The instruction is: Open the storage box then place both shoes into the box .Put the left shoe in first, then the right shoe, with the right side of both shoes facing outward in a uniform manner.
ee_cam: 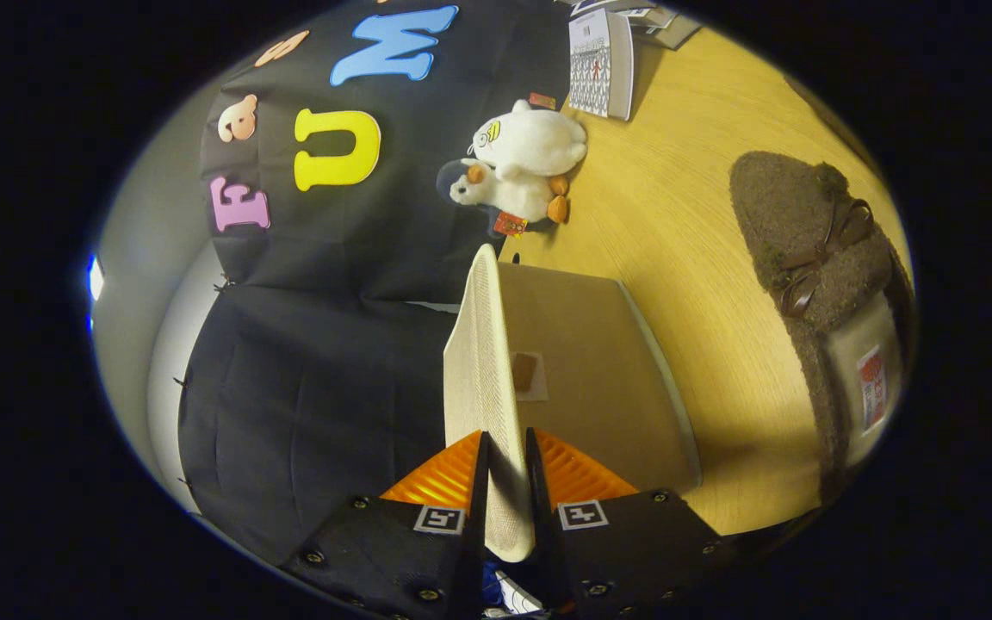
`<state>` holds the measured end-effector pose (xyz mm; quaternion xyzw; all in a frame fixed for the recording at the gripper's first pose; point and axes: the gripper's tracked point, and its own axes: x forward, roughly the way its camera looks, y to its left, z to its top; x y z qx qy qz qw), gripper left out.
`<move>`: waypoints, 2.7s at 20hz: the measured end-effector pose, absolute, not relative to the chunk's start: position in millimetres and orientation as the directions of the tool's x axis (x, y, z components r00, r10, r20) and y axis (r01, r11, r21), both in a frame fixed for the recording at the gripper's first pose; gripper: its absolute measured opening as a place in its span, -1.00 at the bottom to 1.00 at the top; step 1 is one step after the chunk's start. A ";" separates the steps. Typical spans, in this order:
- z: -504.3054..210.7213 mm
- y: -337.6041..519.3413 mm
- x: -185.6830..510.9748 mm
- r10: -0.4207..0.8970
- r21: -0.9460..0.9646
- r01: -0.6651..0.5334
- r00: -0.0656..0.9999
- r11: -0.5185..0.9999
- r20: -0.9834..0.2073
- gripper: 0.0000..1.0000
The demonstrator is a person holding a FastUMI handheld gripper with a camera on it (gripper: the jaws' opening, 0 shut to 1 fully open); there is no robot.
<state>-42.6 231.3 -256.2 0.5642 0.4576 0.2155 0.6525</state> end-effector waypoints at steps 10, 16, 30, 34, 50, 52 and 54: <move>-201.1 236.4 -33.2 0.791 0.935 0.098 0.508 0.340 -0.341 -1.00; -148.5 263.6 -22.9 0.811 0.939 0.023 0.497 0.343 -0.308 -0.99; -91.6 349.1 -20.8 0.784 0.820 -0.180 0.458 0.543 -0.418 -0.99; -82.6 382.9 -20.1 0.795 0.826 -0.184 0.444 0.532 -0.413 -0.99; -78.0 491.1 -38.8 0.833 0.786 -0.317 0.368 0.530 -0.413 -0.09; -80.1 486.8 -35.4 0.818 0.769 -0.322 0.389 0.553 -0.425 0.73; -74.2 481.3 -33.9 0.816 0.766 -0.332 0.408 0.551 -0.410 0.95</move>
